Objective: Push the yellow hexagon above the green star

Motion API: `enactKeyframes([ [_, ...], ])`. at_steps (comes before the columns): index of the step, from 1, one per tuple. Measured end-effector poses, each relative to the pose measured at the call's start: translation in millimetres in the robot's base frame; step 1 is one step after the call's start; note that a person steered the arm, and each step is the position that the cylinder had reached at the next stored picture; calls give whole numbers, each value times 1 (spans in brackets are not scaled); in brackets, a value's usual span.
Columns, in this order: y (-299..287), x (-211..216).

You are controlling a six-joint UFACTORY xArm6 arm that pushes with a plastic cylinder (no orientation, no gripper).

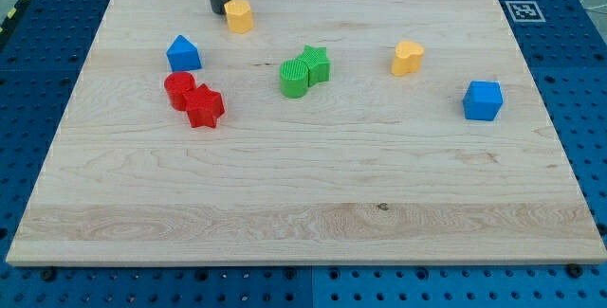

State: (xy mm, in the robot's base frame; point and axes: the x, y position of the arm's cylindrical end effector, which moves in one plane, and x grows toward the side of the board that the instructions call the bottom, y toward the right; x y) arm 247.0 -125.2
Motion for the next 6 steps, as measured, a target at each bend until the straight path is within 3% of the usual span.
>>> enactKeyframes([
  [2, 38, 17],
  [4, 6, 27],
  [6, 31, 31],
])
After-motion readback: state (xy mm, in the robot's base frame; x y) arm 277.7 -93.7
